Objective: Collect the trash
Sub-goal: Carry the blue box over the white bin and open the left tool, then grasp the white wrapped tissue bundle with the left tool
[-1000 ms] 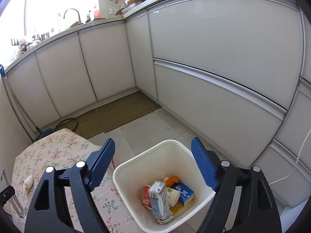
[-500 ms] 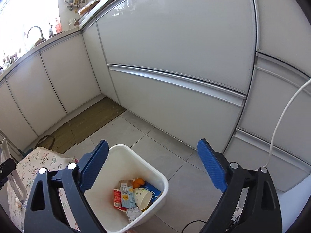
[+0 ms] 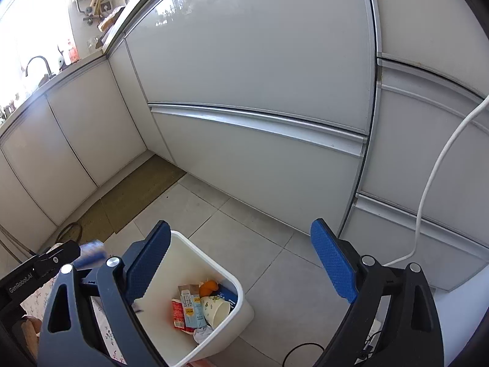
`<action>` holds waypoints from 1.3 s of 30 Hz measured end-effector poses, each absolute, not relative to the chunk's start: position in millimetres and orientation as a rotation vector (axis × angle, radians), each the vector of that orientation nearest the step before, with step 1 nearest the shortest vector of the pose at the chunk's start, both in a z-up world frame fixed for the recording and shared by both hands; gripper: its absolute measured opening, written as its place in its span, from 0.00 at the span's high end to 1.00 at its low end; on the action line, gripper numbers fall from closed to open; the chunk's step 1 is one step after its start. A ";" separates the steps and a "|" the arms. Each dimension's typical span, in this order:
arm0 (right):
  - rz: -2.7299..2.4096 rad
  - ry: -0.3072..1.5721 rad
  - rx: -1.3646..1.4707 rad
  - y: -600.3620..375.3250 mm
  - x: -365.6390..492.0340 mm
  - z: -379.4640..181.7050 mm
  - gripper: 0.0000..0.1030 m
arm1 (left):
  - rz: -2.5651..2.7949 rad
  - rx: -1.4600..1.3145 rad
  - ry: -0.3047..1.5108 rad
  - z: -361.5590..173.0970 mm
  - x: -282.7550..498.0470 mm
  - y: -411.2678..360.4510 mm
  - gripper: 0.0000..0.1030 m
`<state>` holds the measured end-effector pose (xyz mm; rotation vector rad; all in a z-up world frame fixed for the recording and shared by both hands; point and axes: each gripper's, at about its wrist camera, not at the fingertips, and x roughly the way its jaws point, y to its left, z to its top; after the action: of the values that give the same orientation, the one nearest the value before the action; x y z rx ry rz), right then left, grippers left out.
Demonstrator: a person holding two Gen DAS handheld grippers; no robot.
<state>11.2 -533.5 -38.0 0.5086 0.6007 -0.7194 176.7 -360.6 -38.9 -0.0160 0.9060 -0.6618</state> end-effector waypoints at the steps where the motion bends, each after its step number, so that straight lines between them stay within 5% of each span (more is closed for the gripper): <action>1: -0.716 0.601 0.506 -531.7 12.0 -37.9 0.11 | -0.657 -0.016 0.901 -37.7 176.1 -358.9 0.24; 14: -0.643 0.621 0.447 -489.5 35.7 -31.4 0.07 | -0.487 0.038 0.822 -27.4 175.4 -299.0 0.09; 39: -0.227 0.787 0.169 -251.4 161.1 -46.5 0.06 | -0.018 -0.106 0.963 -75.1 248.4 -17.6 0.08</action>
<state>161.1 -251.4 -46.5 0.1685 0.7874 -0.2268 248.4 -17.6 -75.1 -0.1056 0.9626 -0.0181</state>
